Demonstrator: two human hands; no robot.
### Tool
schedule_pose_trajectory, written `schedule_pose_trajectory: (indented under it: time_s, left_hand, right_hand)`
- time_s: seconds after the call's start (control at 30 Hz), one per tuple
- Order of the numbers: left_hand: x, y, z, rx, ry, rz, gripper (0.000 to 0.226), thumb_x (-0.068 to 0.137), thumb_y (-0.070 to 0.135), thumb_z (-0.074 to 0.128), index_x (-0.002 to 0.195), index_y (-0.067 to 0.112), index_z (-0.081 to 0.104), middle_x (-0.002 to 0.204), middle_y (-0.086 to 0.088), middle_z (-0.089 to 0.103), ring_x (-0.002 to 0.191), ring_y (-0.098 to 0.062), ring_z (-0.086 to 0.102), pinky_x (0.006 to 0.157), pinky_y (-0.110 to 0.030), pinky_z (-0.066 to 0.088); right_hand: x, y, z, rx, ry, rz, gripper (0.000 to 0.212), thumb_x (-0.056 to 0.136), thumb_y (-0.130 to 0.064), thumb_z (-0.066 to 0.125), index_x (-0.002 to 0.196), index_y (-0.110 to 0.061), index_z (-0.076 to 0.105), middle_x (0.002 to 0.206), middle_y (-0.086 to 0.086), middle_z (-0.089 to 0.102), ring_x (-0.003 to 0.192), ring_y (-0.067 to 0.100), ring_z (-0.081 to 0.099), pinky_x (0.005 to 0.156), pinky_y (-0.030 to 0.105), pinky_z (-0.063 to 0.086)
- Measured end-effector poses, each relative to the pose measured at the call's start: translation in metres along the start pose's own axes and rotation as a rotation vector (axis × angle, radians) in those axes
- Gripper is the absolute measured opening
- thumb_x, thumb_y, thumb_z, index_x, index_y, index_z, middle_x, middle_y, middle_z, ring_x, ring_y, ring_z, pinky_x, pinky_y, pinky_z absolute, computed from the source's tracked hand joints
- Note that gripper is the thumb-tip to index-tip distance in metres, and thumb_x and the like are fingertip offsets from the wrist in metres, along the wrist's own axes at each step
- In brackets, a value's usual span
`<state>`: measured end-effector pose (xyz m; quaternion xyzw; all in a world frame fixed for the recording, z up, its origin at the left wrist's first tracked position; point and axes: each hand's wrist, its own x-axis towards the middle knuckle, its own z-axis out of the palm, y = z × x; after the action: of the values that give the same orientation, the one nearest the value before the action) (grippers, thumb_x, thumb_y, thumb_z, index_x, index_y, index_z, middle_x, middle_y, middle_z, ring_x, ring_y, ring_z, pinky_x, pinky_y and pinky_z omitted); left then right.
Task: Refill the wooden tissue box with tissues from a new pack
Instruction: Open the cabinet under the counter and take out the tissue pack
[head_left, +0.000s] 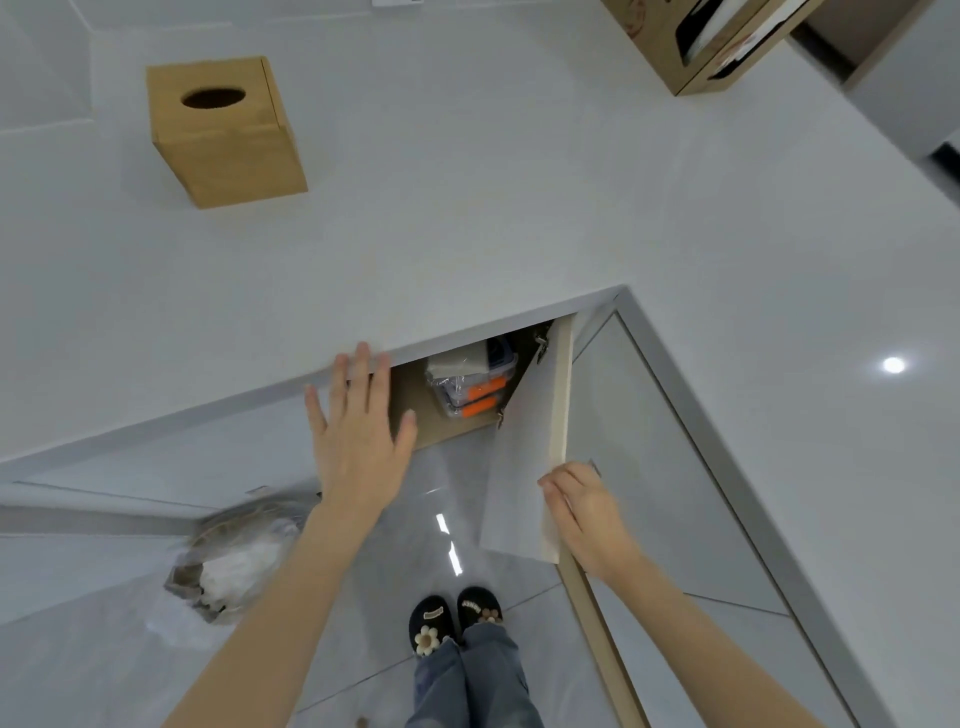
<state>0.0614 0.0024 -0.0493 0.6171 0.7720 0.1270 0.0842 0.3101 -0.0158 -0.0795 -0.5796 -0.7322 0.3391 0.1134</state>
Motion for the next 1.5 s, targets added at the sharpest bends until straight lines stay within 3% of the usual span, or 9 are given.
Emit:
schedule_pose_trajectory:
  time_s: [0.1,0.3,0.5,0.67,0.83,1.0,1.13,1.23,1.5]
  left_hand:
    - [0.006,0.014,0.005,0.001,-0.029,0.084,0.065,0.089,0.031,0.051,0.144,0.014,0.02,0.154,-0.009,0.022,0.142,-0.029,0.017,0.113,-0.055,0.011]
    - [0.013,0.01,0.014,0.004,-0.056,0.068,0.068,0.09,0.032,0.048,0.145,0.014,0.012,0.156,-0.005,0.014,0.144,-0.023,0.008,0.114,-0.054,0.007]
    - [0.018,0.007,0.012,-0.001,0.074,0.083,0.058,0.088,0.034,0.036,0.14,0.009,0.032,0.146,-0.01,0.04,0.136,-0.027,0.033,0.112,-0.055,0.016]
    - [0.031,-0.002,0.02,0.027,0.192,0.125,0.056,0.088,0.036,0.033,0.136,0.008,0.039,0.141,-0.011,0.046,0.132,-0.029,0.04,0.11,-0.054,0.022]
    - [0.041,-0.011,0.046,0.097,0.401,0.164,0.051,0.09,0.039,0.041,0.132,0.01,0.045,0.135,-0.01,0.053,0.127,-0.022,0.037,0.107,-0.047,0.026]
    - [0.055,-0.024,0.073,0.141,0.668,0.234,0.046,0.091,0.042,0.047,0.127,0.014,0.051,0.126,-0.007,0.061,0.121,-0.02,0.043,0.105,-0.041,0.025]
    - [0.064,-0.027,0.086,0.133,0.805,0.254,0.042,0.091,0.041,0.049,0.124,0.015,0.053,0.121,-0.006,0.064,0.117,-0.02,0.046,0.105,-0.038,0.021]
    - [0.069,-0.029,0.09,0.124,0.873,0.279,0.041,0.091,0.04,0.048,0.123,0.016,0.053,0.12,-0.004,0.063,0.116,-0.02,0.047,0.105,-0.039,0.022]
    - [0.077,-0.03,0.097,0.119,0.985,0.319,0.037,0.091,0.038,0.046,0.119,0.015,0.055,0.118,0.002,0.053,0.112,-0.021,0.049,0.101,-0.04,0.024]
  right_hand:
    - [0.011,-0.004,0.003,-0.002,0.068,0.077,0.023,0.095,-0.006,0.042,0.092,0.0,0.064,0.093,0.009,0.057,0.09,0.02,0.051,0.08,0.011,0.032]
    - [0.025,-0.006,0.014,-0.158,0.161,0.131,0.02,0.092,-0.008,0.044,0.097,0.0,0.062,0.103,0.011,0.057,0.101,0.021,0.05,0.081,0.021,0.041]
    - [0.049,-0.02,0.025,-0.29,0.142,-0.012,0.023,0.089,-0.009,0.047,0.105,-0.001,0.062,0.107,0.013,0.063,0.105,0.027,0.053,0.094,0.032,0.044]
    - [0.097,-0.02,0.041,0.135,0.032,0.104,0.028,0.094,-0.016,0.046,0.119,-0.007,0.055,0.119,0.008,0.059,0.11,0.019,0.052,0.091,0.023,0.039]
    - [0.152,-0.001,0.062,0.718,0.103,0.334,0.011,0.09,-0.007,0.053,0.096,-0.011,0.061,0.095,0.004,0.061,0.081,0.01,0.056,0.065,0.005,0.042]
    - [0.205,0.042,0.1,0.736,0.113,0.471,0.015,0.089,-0.012,0.052,0.095,-0.005,0.064,0.067,-0.003,0.059,0.046,-0.001,0.054,0.048,0.013,0.036]
    - [0.24,0.072,0.129,0.682,0.131,0.655,0.026,0.089,-0.026,0.056,0.066,-0.013,0.057,0.06,0.0,0.053,0.053,0.013,0.047,0.054,0.026,0.037]
    - [0.26,0.088,0.146,0.783,0.094,0.731,0.027,0.089,-0.03,0.056,0.07,-0.011,0.054,0.062,0.004,0.049,0.051,0.016,0.042,0.05,0.025,0.031]
    - [0.292,0.096,0.168,0.93,0.101,0.817,0.017,0.083,-0.024,0.065,0.076,-0.01,0.058,0.091,0.013,0.066,0.069,0.02,0.062,0.051,0.025,0.04]
